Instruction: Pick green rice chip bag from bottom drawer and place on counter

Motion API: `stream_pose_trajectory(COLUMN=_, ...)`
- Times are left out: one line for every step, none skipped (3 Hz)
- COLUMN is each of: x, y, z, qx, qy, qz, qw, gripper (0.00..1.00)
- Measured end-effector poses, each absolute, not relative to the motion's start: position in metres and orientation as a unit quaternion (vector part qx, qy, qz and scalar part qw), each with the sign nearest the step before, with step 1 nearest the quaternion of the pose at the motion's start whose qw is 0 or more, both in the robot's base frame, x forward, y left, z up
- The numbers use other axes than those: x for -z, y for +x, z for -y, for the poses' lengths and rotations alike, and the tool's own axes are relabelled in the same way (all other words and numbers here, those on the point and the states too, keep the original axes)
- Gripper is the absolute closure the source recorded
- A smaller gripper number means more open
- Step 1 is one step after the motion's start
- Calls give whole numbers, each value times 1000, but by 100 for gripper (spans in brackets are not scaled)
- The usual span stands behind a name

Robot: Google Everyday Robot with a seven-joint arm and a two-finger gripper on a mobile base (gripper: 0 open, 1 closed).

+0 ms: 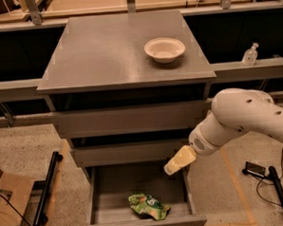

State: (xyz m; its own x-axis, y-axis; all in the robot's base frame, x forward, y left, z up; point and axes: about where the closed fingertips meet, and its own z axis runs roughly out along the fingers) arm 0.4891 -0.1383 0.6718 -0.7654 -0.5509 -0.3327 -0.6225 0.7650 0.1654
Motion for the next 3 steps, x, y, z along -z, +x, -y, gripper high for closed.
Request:
stream_pose_trajectory(x=-624, y=487, z=122, qx=-156, qy=-307, qz=-934, qw=97, gripper=0)
stream_pose_trajectory(x=-526, y=490, z=91, qx=-198, qy=-256, qz=-945, qw=47, gripper=0)
stream_pose_trajectory(x=-445, y=489, z=74, qx=-230, qy=-189, qz=-954, qw=25, gripper=0)
